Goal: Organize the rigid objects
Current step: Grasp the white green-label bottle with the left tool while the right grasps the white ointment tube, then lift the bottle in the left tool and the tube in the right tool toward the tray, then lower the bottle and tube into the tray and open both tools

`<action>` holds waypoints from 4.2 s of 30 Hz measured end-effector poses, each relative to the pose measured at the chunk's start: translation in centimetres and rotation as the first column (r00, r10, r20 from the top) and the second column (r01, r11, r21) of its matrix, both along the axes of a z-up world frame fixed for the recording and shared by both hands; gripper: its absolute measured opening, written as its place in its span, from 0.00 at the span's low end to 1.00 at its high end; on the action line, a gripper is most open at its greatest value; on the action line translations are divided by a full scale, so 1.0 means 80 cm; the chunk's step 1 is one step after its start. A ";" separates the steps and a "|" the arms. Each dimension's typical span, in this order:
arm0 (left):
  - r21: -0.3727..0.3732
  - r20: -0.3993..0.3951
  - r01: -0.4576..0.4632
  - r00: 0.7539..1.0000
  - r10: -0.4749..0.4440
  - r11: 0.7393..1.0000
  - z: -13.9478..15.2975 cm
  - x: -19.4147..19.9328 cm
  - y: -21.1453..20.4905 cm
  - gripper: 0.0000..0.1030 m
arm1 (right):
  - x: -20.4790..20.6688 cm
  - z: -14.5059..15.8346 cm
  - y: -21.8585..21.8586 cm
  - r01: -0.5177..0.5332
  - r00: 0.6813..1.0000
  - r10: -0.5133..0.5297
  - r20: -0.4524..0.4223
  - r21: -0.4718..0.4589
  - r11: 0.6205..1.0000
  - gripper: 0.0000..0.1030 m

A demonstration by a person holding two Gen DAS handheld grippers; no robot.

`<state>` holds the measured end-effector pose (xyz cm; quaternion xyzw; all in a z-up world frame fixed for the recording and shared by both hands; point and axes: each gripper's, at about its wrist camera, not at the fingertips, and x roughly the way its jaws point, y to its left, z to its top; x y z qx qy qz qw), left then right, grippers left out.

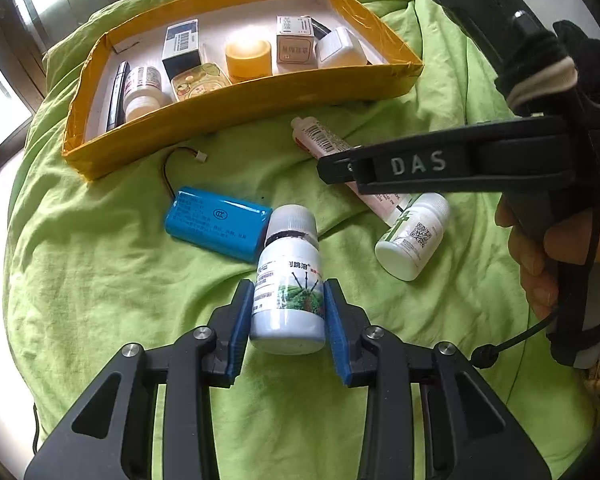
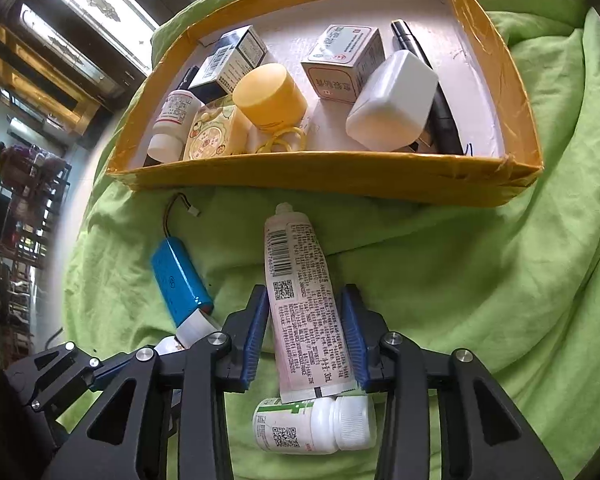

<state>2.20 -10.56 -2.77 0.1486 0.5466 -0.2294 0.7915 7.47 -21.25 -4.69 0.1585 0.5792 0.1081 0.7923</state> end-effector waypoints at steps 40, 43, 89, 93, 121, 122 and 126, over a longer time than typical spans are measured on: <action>-0.043 0.024 -0.075 0.997 0.076 0.996 -0.007 0.001 0.007 0.31 | -0.006 -0.001 0.014 -0.015 1.000 0.015 0.018 0.011 1.000 0.28; -0.113 0.032 -0.103 0.994 0.108 0.988 0.003 -0.001 0.015 0.31 | -0.007 0.000 0.014 -0.005 0.999 0.004 0.033 0.015 1.000 0.28; -0.231 0.227 -0.259 0.923 0.311 0.938 0.071 0.071 0.061 0.31 | -0.017 0.051 0.009 0.031 0.985 -0.044 0.165 0.078 0.996 0.28; -0.256 0.241 -0.276 0.910 0.338 0.926 0.074 0.094 0.066 0.31 | -0.014 0.053 0.008 0.039 0.984 -0.051 0.169 0.075 0.996 0.28; -0.367 0.293 -0.246 0.885 0.363 0.897 0.074 0.244 0.087 0.31 | 0.011 0.069 0.005 0.078 0.980 -0.081 0.182 0.023 0.997 0.28; -0.356 0.298 -0.243 0.886 0.356 0.902 0.074 0.248 0.084 0.31 | 0.014 0.071 0.003 0.082 0.980 -0.085 0.182 0.021 0.996 0.28; -0.342 0.300 -0.229 0.893 0.337 0.911 0.069 0.266 0.075 0.31 | 0.034 0.085 -0.006 0.099 0.976 -0.099 0.195 0.014 0.995 0.28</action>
